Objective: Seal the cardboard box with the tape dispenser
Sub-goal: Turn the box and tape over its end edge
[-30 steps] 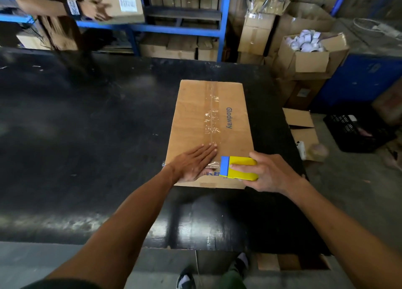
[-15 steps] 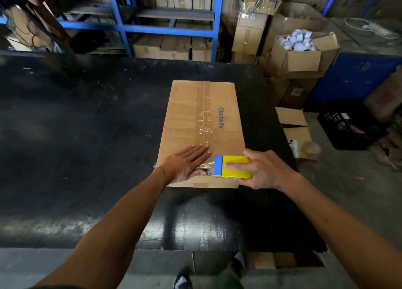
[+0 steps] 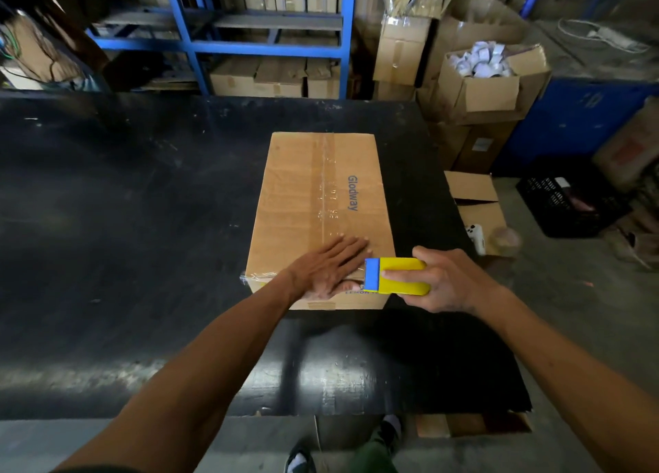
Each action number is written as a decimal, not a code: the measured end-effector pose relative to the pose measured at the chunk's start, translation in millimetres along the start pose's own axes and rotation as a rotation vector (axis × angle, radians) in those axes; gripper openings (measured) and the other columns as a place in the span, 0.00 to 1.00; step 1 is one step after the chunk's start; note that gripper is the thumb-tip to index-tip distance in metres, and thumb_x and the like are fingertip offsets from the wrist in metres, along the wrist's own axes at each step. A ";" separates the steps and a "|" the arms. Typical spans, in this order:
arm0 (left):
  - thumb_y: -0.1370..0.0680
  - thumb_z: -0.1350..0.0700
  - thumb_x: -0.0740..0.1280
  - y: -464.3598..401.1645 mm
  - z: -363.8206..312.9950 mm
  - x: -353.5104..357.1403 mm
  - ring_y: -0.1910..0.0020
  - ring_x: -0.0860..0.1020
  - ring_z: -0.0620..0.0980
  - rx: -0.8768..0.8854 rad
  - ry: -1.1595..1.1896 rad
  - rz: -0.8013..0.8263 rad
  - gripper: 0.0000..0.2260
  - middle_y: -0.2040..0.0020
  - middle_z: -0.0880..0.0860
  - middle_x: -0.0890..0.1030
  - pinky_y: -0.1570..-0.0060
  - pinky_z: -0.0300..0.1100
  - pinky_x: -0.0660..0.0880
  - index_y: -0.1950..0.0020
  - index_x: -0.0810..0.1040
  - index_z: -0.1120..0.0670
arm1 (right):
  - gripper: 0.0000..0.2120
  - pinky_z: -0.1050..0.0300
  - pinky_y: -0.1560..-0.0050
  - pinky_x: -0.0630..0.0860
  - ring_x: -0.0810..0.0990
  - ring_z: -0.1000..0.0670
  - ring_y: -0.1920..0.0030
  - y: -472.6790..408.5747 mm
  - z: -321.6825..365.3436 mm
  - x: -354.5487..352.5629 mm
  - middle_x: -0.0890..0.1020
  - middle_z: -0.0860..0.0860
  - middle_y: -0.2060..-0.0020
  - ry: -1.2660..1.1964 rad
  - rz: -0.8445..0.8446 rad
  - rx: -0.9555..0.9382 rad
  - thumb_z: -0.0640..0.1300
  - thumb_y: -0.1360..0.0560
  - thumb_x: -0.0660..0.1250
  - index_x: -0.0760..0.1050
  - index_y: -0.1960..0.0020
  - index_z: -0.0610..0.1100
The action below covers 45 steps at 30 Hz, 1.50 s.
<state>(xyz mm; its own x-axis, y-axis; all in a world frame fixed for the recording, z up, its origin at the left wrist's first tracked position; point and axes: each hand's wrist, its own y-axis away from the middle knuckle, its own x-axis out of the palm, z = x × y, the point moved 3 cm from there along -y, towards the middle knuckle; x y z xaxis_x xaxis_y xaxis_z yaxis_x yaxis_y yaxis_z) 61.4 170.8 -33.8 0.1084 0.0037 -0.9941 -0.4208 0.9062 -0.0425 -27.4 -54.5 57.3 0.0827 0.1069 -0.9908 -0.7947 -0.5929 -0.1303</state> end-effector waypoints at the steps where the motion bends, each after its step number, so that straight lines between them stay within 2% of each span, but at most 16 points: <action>1: 0.17 0.38 0.44 -0.6 0.5 3.0 0.20 0.50 0.58 0.001 0.010 0.017 0.33 0.20 0.59 0.52 0.23 0.56 0.53 0.19 0.48 0.57 | 0.26 0.60 0.75 0.67 0.69 0.51 0.70 0.4 -0.5 1.6 0.74 0.49 0.59 -0.007 0.003 0.004 0.59 0.32 0.75 0.77 0.35 0.58; 5: 0.17 0.40 0.48 1.2 -0.1 3.8 0.20 0.50 0.57 -0.015 0.022 0.015 0.31 0.20 0.58 0.52 0.24 0.55 0.55 0.19 0.50 0.58 | 0.26 0.60 0.74 0.68 0.70 0.51 0.69 3.4 -3.0 7.3 0.74 0.48 0.58 -0.009 0.012 0.012 0.59 0.31 0.73 0.75 0.34 0.59; 8: 0.16 0.40 0.48 0.9 0.0 4.2 0.20 0.49 0.56 -0.008 0.022 0.023 0.31 0.19 0.58 0.51 0.23 0.54 0.54 0.19 0.49 0.58 | 0.26 0.60 0.74 0.68 0.70 0.52 0.68 6.1 -5.6 7.2 0.74 0.48 0.57 -0.005 0.023 0.007 0.61 0.29 0.70 0.73 0.32 0.59; 13: 0.16 0.40 0.47 2.6 1.2 2.6 0.20 0.49 0.56 -0.012 0.035 0.026 0.31 0.19 0.57 0.51 0.24 0.54 0.55 0.19 0.49 0.57 | 0.26 0.62 0.73 0.62 0.66 0.54 0.69 7.8 -9.4 3.1 0.73 0.49 0.58 0.033 0.055 -0.033 0.62 0.29 0.69 0.73 0.32 0.60; 18: 0.16 0.40 0.49 3.5 1.8 2.5 0.20 0.48 0.55 -0.014 0.046 0.024 0.31 0.19 0.57 0.50 0.23 0.53 0.52 0.19 0.47 0.56 | 0.26 0.56 0.76 0.71 0.69 0.53 0.68 41.9 -48.4 -7.9 0.73 0.48 0.57 0.016 0.060 -0.028 0.64 0.26 0.62 0.66 0.29 0.61; 22: 0.16 0.39 0.49 2.6 0.8 3.0 0.20 0.50 0.56 -0.011 0.047 0.022 0.31 0.19 0.57 0.52 0.22 0.53 0.51 0.19 0.49 0.56 | 0.26 0.59 0.76 0.69 0.71 0.52 0.68 46.5 -55.1 2.6 0.73 0.47 0.58 0.013 0.076 -0.003 0.64 0.27 0.62 0.67 0.30 0.61; 24: 0.17 0.37 0.48 -1.7 -0.8 -1.1 0.21 0.54 0.58 -0.035 0.055 0.028 0.33 0.20 0.59 0.56 0.22 0.54 0.50 0.19 0.51 0.56 | 0.25 0.59 0.76 0.67 0.71 0.51 0.68 45.3 -54.8 3.8 0.73 0.47 0.58 0.011 0.061 0.015 0.64 0.27 0.62 0.68 0.31 0.61; 27: 0.20 0.33 0.51 -26.4 -15.0 -13.1 0.29 0.65 0.61 -0.055 0.009 -0.026 0.37 0.28 0.62 0.67 0.25 0.57 0.55 0.22 0.59 0.60 | 0.25 0.60 0.76 0.67 0.71 0.52 0.68 46.7 -56.3 3.7 0.73 0.48 0.57 0.031 0.050 -0.019 0.64 0.26 0.61 0.68 0.31 0.61; 29: 0.20 0.34 0.52 -46.0 -29.5 -14.1 0.26 0.62 0.62 -0.044 0.012 -0.053 0.37 0.26 0.64 0.64 0.25 0.57 0.54 0.22 0.57 0.60 | 0.25 0.59 0.76 0.68 0.70 0.52 0.67 45.1 -56.7 1.6 0.73 0.48 0.56 0.031 0.052 -0.029 0.65 0.26 0.60 0.68 0.30 0.61; 32: 0.18 0.38 0.47 -59.8 -40.5 -4.7 0.21 0.53 0.60 -0.040 0.026 -0.035 0.34 0.21 0.63 0.54 0.24 0.57 0.54 0.21 0.53 0.61 | 0.25 0.60 0.75 0.65 0.67 0.54 0.67 45.8 -57.1 5.8 0.73 0.48 0.57 0.033 0.016 -0.021 0.64 0.26 0.62 0.69 0.31 0.61; 35: 0.17 0.40 0.46 -59.7 -43.4 -1.2 0.21 0.54 0.59 -0.046 0.025 -0.008 0.32 0.21 0.63 0.54 0.24 0.56 0.55 0.21 0.54 0.63 | 0.25 0.61 0.73 0.61 0.67 0.54 0.67 51.3 -56.9 10.8 0.73 0.48 0.57 0.021 -0.028 0.005 0.63 0.28 0.65 0.71 0.32 0.60; 40: 0.17 0.40 0.44 -59.5 -41.7 -2.3 0.21 0.53 0.58 -0.041 0.016 -0.004 0.32 0.21 0.62 0.55 0.23 0.54 0.53 0.21 0.54 0.62 | 0.26 0.61 0.75 0.65 0.71 0.52 0.68 60.3 -57.8 10.4 0.73 0.48 0.57 0.001 -0.034 0.000 0.62 0.27 0.64 0.70 0.30 0.59; 45: 0.16 0.41 0.45 -58.8 -41.8 -3.5 0.21 0.51 0.58 -0.043 0.016 -0.015 0.32 0.21 0.63 0.53 0.23 0.54 0.53 0.21 0.54 0.63 | 0.26 0.61 0.75 0.63 0.72 0.52 0.68 72.0 -66.3 3.4 0.74 0.47 0.58 0.024 -0.055 -0.059 0.63 0.26 0.64 0.68 0.30 0.60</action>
<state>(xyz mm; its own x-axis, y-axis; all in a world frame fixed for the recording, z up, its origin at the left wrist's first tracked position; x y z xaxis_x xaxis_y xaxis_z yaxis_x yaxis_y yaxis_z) 48.2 99.9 -32.0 0.1006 -0.0170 -0.9948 -0.4579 0.8869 -0.0615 -44.5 -149.7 42.2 0.1403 0.1215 -0.9826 -0.7515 -0.6331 -0.1855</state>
